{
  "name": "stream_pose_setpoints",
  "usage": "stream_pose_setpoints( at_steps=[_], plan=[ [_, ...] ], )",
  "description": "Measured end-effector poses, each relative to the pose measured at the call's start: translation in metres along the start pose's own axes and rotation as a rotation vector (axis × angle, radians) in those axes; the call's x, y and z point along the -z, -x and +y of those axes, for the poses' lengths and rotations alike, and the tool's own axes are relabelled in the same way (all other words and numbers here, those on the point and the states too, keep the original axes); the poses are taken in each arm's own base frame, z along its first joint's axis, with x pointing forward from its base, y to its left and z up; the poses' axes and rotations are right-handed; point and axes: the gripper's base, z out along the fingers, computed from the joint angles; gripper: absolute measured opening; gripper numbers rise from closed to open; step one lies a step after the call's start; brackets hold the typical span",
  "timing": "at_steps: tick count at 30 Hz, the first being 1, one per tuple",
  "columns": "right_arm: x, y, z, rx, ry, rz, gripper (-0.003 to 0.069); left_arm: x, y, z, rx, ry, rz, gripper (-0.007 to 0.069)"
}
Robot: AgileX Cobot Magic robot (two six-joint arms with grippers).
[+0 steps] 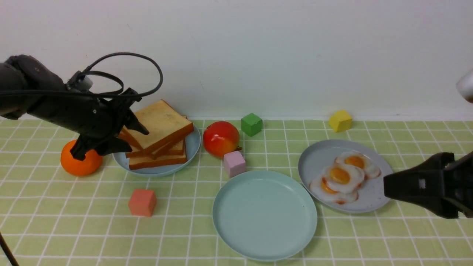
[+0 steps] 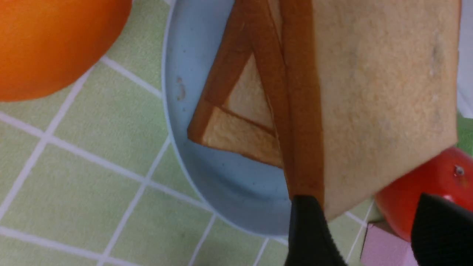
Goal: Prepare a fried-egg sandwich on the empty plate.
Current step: Use the left arm to grab a slice of bread
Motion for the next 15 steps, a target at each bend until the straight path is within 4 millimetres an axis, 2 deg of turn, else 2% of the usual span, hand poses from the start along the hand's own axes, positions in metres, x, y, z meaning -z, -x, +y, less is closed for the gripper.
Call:
stream_pose_setpoints(
  at_steps=[11, 15],
  plan=[
    [0.0, -0.001, 0.0, 0.0, 0.0, 0.013, 0.0238, -0.026, 0.005, 0.008, 0.085, -0.032, -0.024, 0.0369],
    [0.0, -0.002, 0.0, 0.001, -0.001, 0.019, 0.0238, -0.032, 0.005, 0.012, 0.087, -0.022, -0.022, 0.03]
  ],
)
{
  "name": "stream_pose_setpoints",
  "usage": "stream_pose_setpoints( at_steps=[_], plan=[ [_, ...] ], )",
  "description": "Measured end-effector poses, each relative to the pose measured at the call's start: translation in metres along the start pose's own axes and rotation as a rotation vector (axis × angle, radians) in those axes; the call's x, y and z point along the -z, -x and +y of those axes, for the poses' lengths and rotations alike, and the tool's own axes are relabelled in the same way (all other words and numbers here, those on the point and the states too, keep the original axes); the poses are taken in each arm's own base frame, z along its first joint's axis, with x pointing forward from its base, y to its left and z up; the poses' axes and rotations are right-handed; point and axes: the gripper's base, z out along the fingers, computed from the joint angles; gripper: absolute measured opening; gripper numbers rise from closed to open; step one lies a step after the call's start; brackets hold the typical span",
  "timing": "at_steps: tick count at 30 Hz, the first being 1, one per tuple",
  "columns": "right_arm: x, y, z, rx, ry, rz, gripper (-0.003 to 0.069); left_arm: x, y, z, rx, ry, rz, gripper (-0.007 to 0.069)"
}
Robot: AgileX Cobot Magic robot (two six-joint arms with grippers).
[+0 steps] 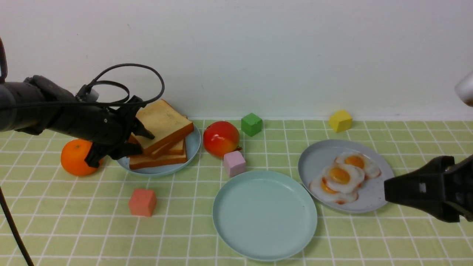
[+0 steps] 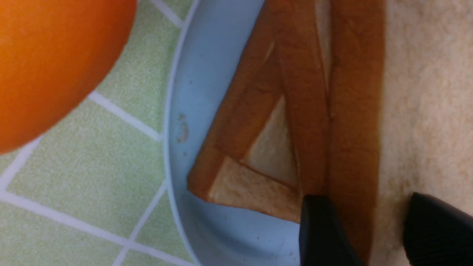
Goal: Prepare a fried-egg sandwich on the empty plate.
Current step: Use the left arm to grab a slice of bread, then use the left arm to put a slice of bread into the empty plate in the middle
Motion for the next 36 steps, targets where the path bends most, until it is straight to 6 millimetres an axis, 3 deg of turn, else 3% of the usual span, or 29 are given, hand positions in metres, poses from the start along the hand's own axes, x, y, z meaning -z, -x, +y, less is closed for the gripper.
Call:
stream_pose_setpoints(
  at_steps=[3, 5, 9, 18, 20, 23, 28, 36],
  plan=[
    [0.0, 0.0, 0.0, -0.001, 0.001, 0.001, 0.0238, 0.0, 0.0, 0.0, -0.023, -0.001, 0.0, 0.0239],
    [0.0, 0.0, 0.0, -0.003, 0.003, 0.004, 0.0238, 0.001, -0.001, -0.001, -0.064, -0.002, 0.006, 0.0159],
    [0.0, 0.0, 0.0, -0.003, 0.003, 0.004, 0.0238, 0.007, -0.001, -0.003, -0.09, -0.012, 0.017, 0.0118],
    [0.0, 0.0, 0.0, -0.003, 0.003, 0.005, 0.0239, 0.078, 0.012, -0.019, -0.15, -0.092, 0.021, 0.0092],
    [0.0, -0.001, 0.0, -0.003, 0.003, 0.006, 0.0239, 0.102, 0.006, -0.03, -0.245, -0.124, 0.025, 0.0088],
    [0.0, -0.001, 0.0, -0.003, 0.002, 0.01, 0.0239, 0.113, -0.003, -0.037, -0.299, -0.147, 0.061, 0.0088],
    [0.0, -0.001, 0.0, 0.002, 0.003, 0.013, 0.0239, 0.111, -0.028, -0.046, -0.366, -0.18, 0.192, 0.0088],
    [0.0, 0.0, -0.001, 0.034, -0.01, 0.003, 0.0239, 0.061, -0.132, -0.052, -0.523, -0.206, 0.399, 0.0088]
  ],
)
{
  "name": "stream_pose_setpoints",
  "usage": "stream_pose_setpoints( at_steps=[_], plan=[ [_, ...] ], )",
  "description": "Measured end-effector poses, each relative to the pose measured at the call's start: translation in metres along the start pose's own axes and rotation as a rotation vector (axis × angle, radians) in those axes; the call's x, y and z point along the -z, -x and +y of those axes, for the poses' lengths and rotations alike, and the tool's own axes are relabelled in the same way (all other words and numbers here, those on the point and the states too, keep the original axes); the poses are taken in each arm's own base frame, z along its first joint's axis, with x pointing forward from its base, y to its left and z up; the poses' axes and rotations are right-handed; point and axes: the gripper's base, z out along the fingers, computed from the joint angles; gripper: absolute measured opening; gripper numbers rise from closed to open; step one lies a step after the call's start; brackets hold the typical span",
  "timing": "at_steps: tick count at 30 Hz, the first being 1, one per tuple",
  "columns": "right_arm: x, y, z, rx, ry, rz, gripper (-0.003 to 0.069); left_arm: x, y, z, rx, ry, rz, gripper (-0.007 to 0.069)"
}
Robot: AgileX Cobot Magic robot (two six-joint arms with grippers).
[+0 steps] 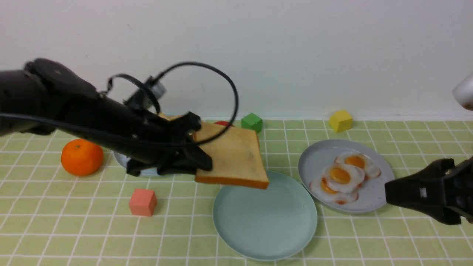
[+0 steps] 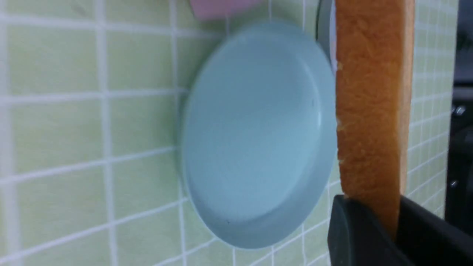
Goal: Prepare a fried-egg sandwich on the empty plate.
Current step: Use the left arm to put a slice of bread into the empty plate in the middle, then use the right arm to grab a fried egg
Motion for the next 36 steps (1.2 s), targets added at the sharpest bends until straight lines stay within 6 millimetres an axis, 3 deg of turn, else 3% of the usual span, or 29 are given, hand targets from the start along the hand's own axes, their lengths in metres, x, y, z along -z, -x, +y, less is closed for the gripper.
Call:
stream_pose_setpoints(
  at_steps=[8, 13, 15, 17, 18, 19, 20, 23, 26, 30, 32, 36],
  plan=[
    [0.0, 0.002, -0.002, 0.025, -0.024, -0.023, 0.0239, -0.074, -0.026, -0.005, -0.022, 0.068, 0.019, 0.0088],
    [0.0, 0.003, -0.004, 0.009, -0.045, -0.027, 0.0239, -0.09, -0.033, 0.001, -0.022, 0.093, 0.047, 0.0104],
    [0.0, 0.003, -0.005, -0.016, -0.058, -0.033, 0.0239, -0.091, -0.033, 0.001, -0.023, 0.095, 0.046, 0.0131],
    [0.0, 0.004, -0.008, -0.059, -0.085, -0.051, 0.0244, -0.09, -0.033, 0.002, -0.035, 0.104, 0.047, 0.0218],
    [0.0, 0.005, -0.008, -0.057, -0.087, -0.051, 0.0245, -0.09, -0.033, 0.002, -0.035, 0.105, 0.047, 0.0218],
    [0.0, 0.006, -0.011, -0.108, -0.112, -0.066, 0.0254, -0.087, -0.033, 0.0, -0.026, 0.108, 0.053, 0.0288],
    [0.001, 0.006, -0.011, -0.115, -0.114, -0.071, 0.0257, -0.087, -0.033, 0.0, -0.028, 0.109, 0.054, 0.0297],
    [0.001, 0.01, -0.015, -0.209, -0.148, -0.13, 0.0293, -0.077, -0.035, -0.005, -0.042, 0.123, 0.072, 0.0415],
    [0.004, 0.016, -0.02, -0.214, -0.203, -0.193, 0.0366, -0.057, -0.037, -0.013, -0.147, 0.168, 0.084, 0.0517],
    [0.01, 0.025, -0.023, -0.163, -0.275, -0.216, 0.0442, -0.021, -0.037, -0.028, -0.269, 0.22, 0.036, 0.0562],
    [0.014, 0.036, -0.028, -0.16, -0.326, -0.233, 0.0478, 0.008, -0.038, -0.042, -0.337, 0.238, -0.03, 0.0565],
    [0.007, 0.05, -0.047, -0.196, -0.401, -0.249, 0.049, 0.051, -0.044, -0.064, -0.445, 0.208, -0.131, 0.0545]
  ],
)
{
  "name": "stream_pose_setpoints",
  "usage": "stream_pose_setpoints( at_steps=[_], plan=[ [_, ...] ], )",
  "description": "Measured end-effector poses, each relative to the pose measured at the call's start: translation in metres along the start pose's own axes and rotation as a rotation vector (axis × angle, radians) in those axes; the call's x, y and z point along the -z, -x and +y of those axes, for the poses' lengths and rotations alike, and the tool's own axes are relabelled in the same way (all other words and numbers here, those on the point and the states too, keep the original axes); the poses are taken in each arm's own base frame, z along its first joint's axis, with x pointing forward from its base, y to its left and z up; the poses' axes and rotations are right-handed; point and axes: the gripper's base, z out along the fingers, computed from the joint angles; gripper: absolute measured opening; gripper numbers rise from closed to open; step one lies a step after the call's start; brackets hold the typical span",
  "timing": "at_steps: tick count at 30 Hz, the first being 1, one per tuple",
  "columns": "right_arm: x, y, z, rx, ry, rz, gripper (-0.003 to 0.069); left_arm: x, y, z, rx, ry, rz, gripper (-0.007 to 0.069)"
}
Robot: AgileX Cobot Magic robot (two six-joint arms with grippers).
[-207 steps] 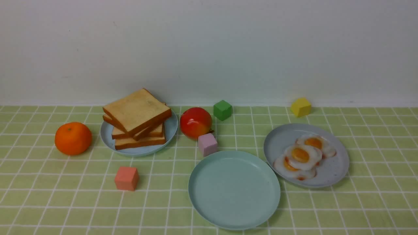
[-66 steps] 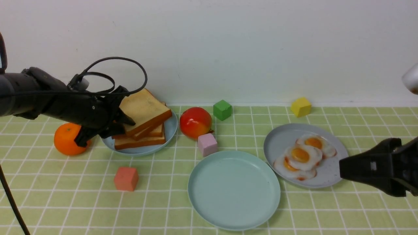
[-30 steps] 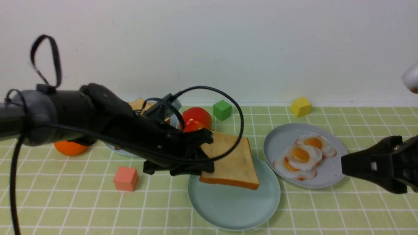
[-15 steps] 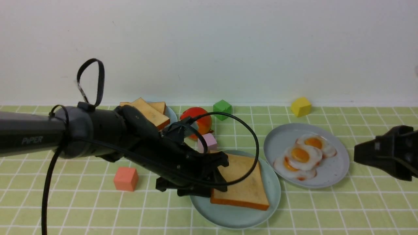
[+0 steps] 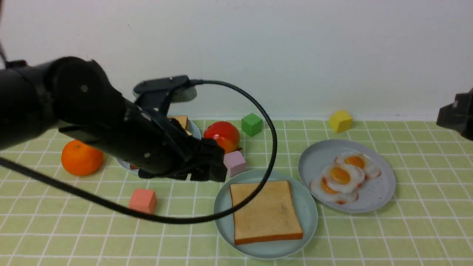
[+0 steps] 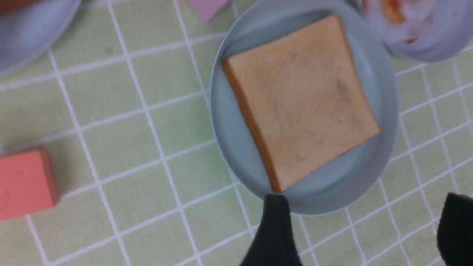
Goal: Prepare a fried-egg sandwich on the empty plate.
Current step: Use the right arm to grab a fried egg
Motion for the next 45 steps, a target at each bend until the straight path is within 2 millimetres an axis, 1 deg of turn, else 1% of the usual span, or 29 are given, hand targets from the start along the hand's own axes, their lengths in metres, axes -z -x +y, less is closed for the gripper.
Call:
stream_pose_setpoints(
  at_steps=[2, 3, 4, 6, 7, 8, 9, 11, 12, 13, 14, 17, 18, 21, 23, 24, 25, 28, 32, 36, 40, 45],
  plan=[
    [-0.016, 0.001, -0.006, -0.009, -0.029, 0.033, 0.049, 0.017, 0.001, -0.006, -0.047, -0.023, -0.046, 0.0515],
    [-0.028, 0.002, -0.01, -0.022, -0.042, 0.066, 0.049, 0.028, 0.002, -0.011, -0.079, -0.048, -0.075, 0.0491],
    [-0.036, 0.001, -0.013, -0.02, -0.047, 0.093, 0.049, 0.034, 0.002, -0.014, -0.099, -0.068, -0.09, 0.0463],
    [-0.054, 0.003, -0.021, -0.074, -0.04, 0.153, 0.049, 0.044, 0.0, -0.021, -0.149, -0.122, -0.1, 0.0399],
    [-0.066, 0.005, -0.029, -0.119, -0.025, 0.196, 0.049, 0.05, -0.003, -0.027, -0.179, -0.177, -0.085, 0.0341],
    [-0.074, 0.008, -0.035, -0.153, -0.007, 0.214, 0.049, 0.051, -0.005, -0.032, -0.205, -0.207, -0.068, 0.0307],
    [-0.082, 0.009, -0.041, -0.183, 0.009, 0.232, 0.049, 0.054, -0.007, -0.039, -0.24, -0.248, -0.045, 0.0255],
    [-0.097, 0.011, -0.052, -0.219, 0.064, 0.259, 0.049, 0.056, -0.01, -0.05, -0.282, -0.297, -0.02, 0.0186],
    [-0.107, 0.01, -0.058, -0.241, 0.098, 0.281, 0.049, 0.056, -0.012, -0.057, -0.303, -0.317, -0.015, 0.0156],
    [-0.108, 0.011, -0.06, -0.263, 0.113, 0.285, 0.049, 0.056, -0.012, -0.059, -0.306, -0.321, -0.014, 0.015],
    [-0.124, 0.007, -0.068, -0.289, 0.173, 0.324, 0.049, 0.055, -0.015, -0.068, -0.332, -0.336, -0.02, 0.0118],
    [-0.152, -0.002, -0.075, -0.328, 0.254, 0.381, 0.049, 0.05, -0.017, -0.079, -0.368, -0.32, -0.042, 0.0094],
    [-0.158, -0.005, -0.076, -0.336, 0.264, 0.388, 0.049, 0.047, -0.017, -0.081, -0.365, -0.308, -0.043, 0.0091],
    [-0.178, -0.013, -0.083, -0.357, 0.257, 0.404, 0.049, 0.034, -0.017, -0.079, -0.331, -0.269, -0.023, 0.009],
    [-0.183, -0.015, -0.086, -0.359, 0.249, 0.408, 0.049, 0.03, -0.017, -0.078, -0.323, -0.258, -0.012, 0.009],
    [-0.192, -0.02, -0.09, -0.374, 0.231, 0.411, 0.0484, 0.022, -0.016, -0.076, -0.311, -0.243, 0.001, 0.009],
    [-0.193, -0.02, -0.091, -0.375, 0.228, 0.412, 0.0484, 0.021, -0.016, -0.076, -0.311, -0.242, 0.002, 0.009],
    [-0.207, -0.026, -0.096, -0.417, 0.213, 0.418, 0.0461, 0.009, -0.015, -0.074, -0.292, -0.231, 0.006, 0.009],
    [-0.223, -0.033, -0.1, -0.482, 0.223, 0.414, 0.0424, 0.0, -0.012, -0.075, -0.28, -0.241, -0.01, 0.0086],
    [-0.236, -0.039, -0.103, -0.523, 0.241, 0.404, 0.0394, 0.0, -0.012, -0.077, -0.303, -0.266, -0.018, 0.0057],
    [-0.251, -0.048, -0.108, -0.582, 0.253, 0.401, 0.0379, 0.0, -0.012, -0.078, -0.304, -0.281, -0.021, -0.0006],
    [-0.263, -0.056, -0.112, -0.624, 0.259, 0.4, 0.0377, 0.0, -0.012, -0.078, -0.304, -0.282, -0.022, -0.0013]
  ],
)
